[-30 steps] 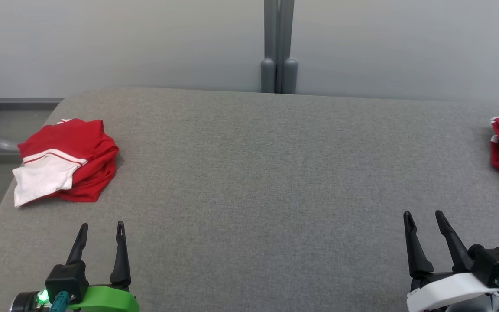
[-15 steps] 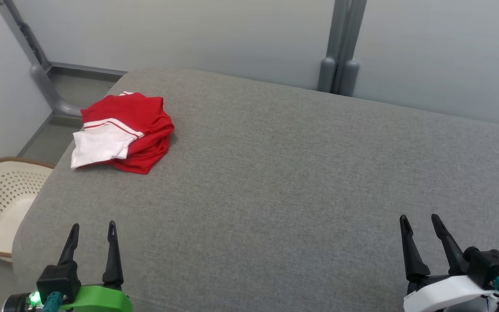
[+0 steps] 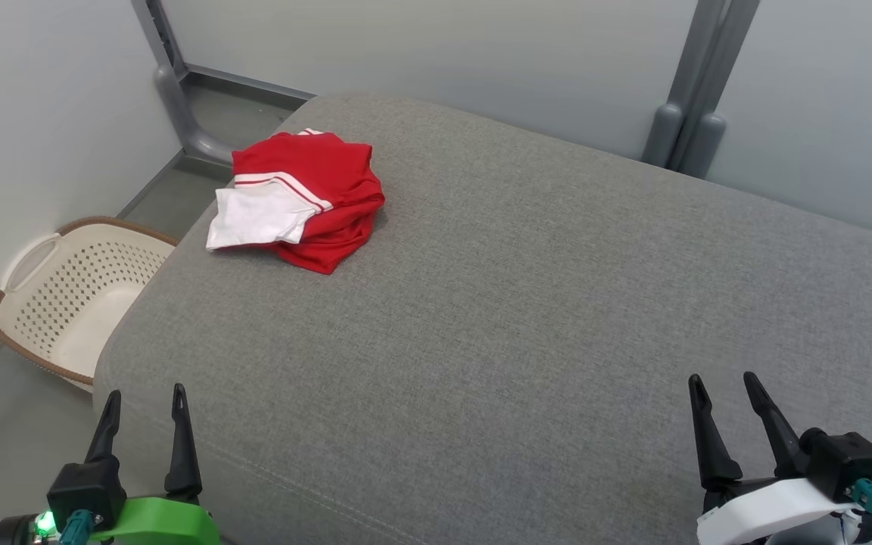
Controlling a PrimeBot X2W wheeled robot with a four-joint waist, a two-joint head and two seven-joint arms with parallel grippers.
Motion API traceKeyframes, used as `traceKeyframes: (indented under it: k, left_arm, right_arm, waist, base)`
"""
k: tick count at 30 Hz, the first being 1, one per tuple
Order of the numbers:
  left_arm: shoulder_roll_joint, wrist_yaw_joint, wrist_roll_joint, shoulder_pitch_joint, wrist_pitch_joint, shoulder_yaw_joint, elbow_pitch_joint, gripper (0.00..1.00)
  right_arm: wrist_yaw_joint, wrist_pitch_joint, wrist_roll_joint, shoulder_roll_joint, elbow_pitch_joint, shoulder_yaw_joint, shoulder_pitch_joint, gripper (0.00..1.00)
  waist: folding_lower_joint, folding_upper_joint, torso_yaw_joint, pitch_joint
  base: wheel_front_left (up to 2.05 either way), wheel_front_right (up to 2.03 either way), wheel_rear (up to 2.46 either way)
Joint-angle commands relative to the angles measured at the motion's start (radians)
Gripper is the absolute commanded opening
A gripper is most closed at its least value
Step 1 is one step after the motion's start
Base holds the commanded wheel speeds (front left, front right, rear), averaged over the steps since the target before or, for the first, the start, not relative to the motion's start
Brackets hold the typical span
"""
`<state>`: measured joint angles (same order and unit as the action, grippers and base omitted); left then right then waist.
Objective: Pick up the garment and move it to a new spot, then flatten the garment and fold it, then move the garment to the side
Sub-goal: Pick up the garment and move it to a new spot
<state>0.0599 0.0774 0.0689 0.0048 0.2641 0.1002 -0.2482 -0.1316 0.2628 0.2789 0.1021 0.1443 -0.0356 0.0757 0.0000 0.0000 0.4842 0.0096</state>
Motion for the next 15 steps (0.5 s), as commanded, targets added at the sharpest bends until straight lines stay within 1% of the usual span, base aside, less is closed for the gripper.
traceKeyframes:
  k: [1, 15]
  left_arm:
    - [0.005, -0.004, 0.004, -0.006, 0.000, 0.007, 0.004, 1.00]
    - [0.000, -0.011, 0.009, 0.025, 0.000, 0.037, 0.025, 1.00]
  right_arm:
    - [0.002, 0.003, -0.005, 0.000, 0.004, -0.003, -0.012, 1.00]
    - [0.002, 0.003, 0.009, 0.019, 0.032, -0.044, -0.052, 1.00]
  waist:
    - [0.0000, 0.0000, 0.022, 0.004]
    - [0.0000, 0.0000, 0.032, 0.013]
  base:
    - [0.00, 0.00, 0.00]
    - [0.00, 0.00, 0.00]
